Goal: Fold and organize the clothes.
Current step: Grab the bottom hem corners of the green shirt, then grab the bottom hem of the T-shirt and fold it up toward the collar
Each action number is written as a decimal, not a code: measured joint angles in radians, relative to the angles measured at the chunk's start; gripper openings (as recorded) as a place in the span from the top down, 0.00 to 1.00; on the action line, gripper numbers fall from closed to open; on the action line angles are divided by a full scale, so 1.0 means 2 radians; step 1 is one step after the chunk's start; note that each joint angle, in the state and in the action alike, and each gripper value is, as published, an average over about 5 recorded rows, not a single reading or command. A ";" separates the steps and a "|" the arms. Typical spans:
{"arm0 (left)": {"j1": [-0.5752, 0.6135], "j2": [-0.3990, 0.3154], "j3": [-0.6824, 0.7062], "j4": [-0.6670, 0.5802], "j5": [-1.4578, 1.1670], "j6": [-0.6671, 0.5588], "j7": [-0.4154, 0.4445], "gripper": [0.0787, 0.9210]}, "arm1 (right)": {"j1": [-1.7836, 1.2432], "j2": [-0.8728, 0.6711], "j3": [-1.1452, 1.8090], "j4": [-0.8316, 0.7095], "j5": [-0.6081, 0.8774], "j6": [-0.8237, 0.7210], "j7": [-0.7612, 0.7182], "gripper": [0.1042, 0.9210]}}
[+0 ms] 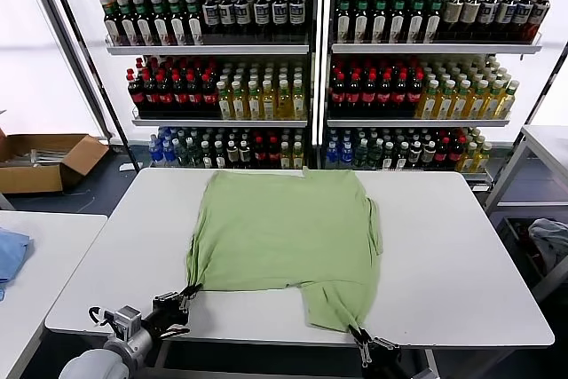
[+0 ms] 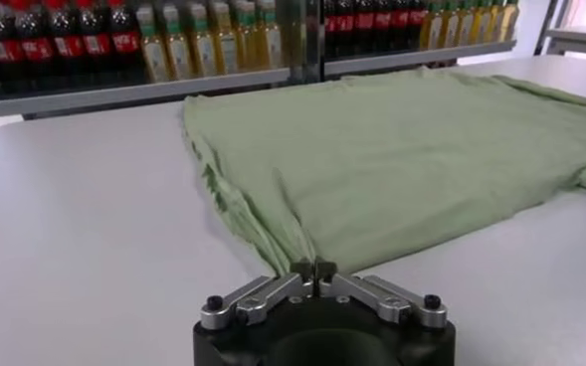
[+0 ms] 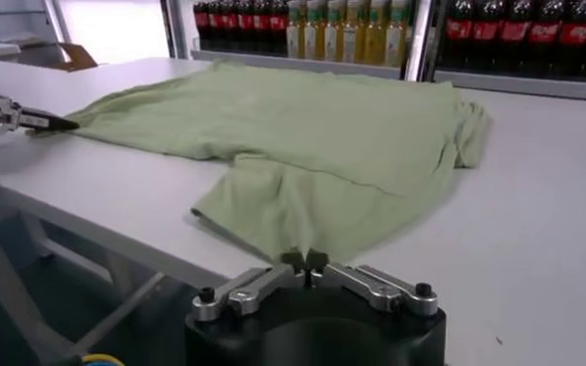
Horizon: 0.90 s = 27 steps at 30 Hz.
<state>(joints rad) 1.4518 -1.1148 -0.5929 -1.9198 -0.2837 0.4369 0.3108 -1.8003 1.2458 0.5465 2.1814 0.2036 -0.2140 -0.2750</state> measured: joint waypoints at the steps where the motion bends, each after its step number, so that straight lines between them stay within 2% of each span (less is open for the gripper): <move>1: 0.003 0.000 -0.002 -0.005 0.000 0.001 -0.001 0.99 | -0.007 -0.001 0.005 0.004 0.005 0.005 -0.003 1.00; 16: 0.068 -0.014 -0.035 -0.103 0.008 0.011 -0.015 0.99 | -0.092 -0.008 0.047 0.058 0.100 0.041 -0.030 1.00; 22: 0.083 -0.016 -0.041 -0.130 0.003 0.013 -0.019 0.99 | -0.054 -0.016 0.044 0.043 0.148 0.035 -0.017 1.00; 27: 0.070 -0.011 -0.033 -0.129 -0.001 0.009 -0.021 0.99 | 0.013 -0.022 0.038 0.013 0.177 0.025 -0.002 1.00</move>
<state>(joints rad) 1.5925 -1.1370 -0.6592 -2.1771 -0.2852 0.4548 0.2688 -1.7746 1.2020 0.6219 2.2081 0.5576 -0.1646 -0.2793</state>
